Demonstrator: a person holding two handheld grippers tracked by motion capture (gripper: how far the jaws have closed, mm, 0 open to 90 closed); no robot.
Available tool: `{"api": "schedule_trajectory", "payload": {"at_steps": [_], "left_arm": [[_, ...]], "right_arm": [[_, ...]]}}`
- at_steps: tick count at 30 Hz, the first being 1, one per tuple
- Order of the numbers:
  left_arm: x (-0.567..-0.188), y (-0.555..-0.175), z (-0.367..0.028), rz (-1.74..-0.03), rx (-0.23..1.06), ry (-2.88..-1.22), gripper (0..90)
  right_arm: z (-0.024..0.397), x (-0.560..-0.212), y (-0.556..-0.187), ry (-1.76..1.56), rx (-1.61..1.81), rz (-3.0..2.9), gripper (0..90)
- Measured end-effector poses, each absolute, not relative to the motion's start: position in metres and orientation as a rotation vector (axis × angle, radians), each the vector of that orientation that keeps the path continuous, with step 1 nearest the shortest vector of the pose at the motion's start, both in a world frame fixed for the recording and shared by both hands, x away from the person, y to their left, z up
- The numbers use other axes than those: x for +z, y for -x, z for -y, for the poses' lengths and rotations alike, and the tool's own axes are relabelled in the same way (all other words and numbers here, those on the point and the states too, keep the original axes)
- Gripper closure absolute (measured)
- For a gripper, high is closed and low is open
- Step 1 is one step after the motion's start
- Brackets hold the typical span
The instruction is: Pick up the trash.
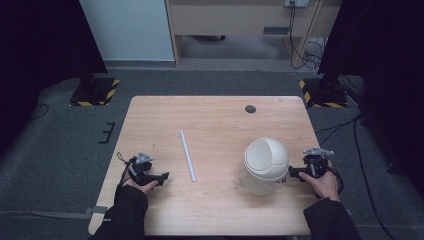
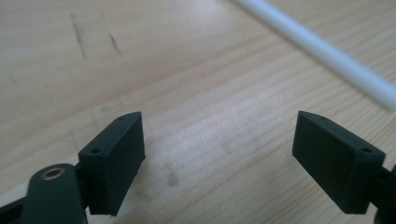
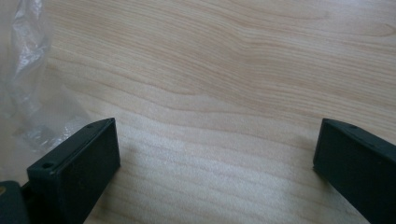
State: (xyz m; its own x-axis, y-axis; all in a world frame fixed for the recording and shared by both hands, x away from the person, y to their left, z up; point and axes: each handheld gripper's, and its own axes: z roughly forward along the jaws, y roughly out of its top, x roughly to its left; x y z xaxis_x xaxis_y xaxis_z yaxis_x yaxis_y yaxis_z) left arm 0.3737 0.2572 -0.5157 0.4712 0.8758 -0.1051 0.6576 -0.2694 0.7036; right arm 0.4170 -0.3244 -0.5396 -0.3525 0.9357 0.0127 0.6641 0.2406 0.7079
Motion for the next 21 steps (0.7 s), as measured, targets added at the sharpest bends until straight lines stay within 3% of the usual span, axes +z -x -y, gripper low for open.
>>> {"api": "schedule_trajectory", "payload": {"at_steps": [8,21], "left_arm": [[-0.485,-0.364,-0.255,-1.175,0.484,-1.82,17.3],[-0.444,-0.346,-0.233,-1.015,0.526,-1.679,17.4]], "right_arm": [[0.326,-0.539,-0.413,-1.456,0.885,-2.114,0.8],[0.327,-0.539,-0.412,-1.446,0.885,-2.123,0.8]]}}
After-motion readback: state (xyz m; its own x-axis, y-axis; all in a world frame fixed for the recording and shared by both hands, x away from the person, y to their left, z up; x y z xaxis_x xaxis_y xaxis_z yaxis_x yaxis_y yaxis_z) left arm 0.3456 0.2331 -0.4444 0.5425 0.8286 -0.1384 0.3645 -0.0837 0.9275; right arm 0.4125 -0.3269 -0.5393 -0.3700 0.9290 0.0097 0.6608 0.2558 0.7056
